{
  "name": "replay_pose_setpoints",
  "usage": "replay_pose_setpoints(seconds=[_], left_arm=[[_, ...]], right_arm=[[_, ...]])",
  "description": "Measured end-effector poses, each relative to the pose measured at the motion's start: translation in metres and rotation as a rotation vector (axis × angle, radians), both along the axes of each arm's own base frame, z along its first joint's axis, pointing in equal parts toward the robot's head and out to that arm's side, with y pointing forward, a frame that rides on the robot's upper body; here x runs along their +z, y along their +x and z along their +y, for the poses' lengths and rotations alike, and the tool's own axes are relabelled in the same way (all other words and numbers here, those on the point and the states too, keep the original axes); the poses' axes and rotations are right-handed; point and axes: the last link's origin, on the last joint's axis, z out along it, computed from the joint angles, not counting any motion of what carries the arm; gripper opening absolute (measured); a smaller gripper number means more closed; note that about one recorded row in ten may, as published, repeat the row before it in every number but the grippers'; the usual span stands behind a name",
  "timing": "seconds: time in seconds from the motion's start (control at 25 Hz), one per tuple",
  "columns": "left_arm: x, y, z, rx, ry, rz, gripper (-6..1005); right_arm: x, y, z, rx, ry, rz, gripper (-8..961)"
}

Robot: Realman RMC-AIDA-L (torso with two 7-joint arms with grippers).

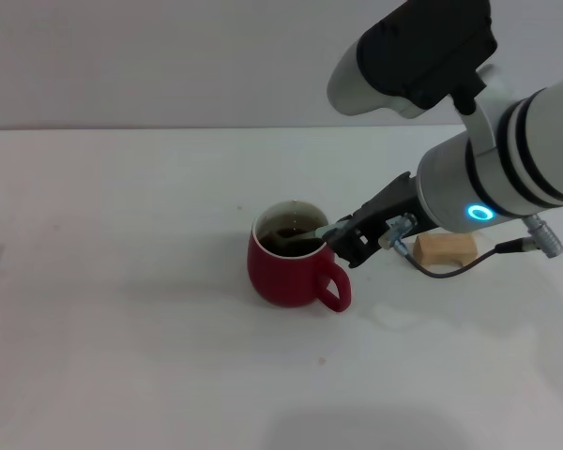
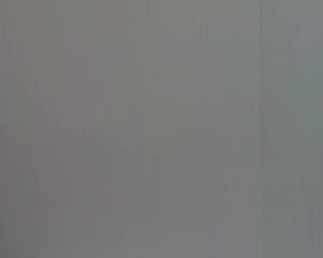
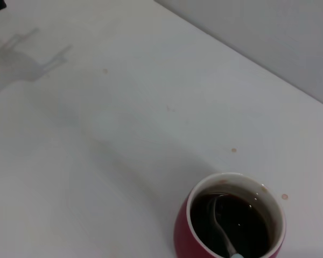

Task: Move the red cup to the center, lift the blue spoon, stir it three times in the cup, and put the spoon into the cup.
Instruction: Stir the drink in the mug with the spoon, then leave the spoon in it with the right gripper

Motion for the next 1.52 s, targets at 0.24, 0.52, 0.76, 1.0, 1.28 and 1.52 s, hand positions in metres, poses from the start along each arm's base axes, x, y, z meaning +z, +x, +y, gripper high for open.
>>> replay_pose_setpoints(seconds=[0.24,0.52,0.76,1.0,1.28,1.52], left_arm=[[0.000,0.000,0.000,0.001,0.001,0.000,844],[0.002,-0.002,-0.001,0.008,0.009,-0.002,845],[0.002,-0.002,-0.001,0.008,0.010,-0.002,846],[0.002,-0.001,0.000,0.006,0.012,-0.002,846],[0.002,-0.001,0.004,0.013,0.009,-0.001,846],[0.002,-0.001,0.004,0.012,0.010,-0.001,845]], right_arm=[[-0.010,0.002,0.004,-0.003,-0.032,-0.009,133],[-0.011,0.004,0.014,0.003,-0.025,-0.010,135],[-0.004,0.009,0.022,-0.007,-0.004,0.000,137],[0.002,0.015,0.027,-0.030,0.016,0.008,139],[0.002,0.018,0.024,-0.038,0.007,0.001,141],[0.000,0.018,0.018,-0.040,-0.016,-0.011,143]])
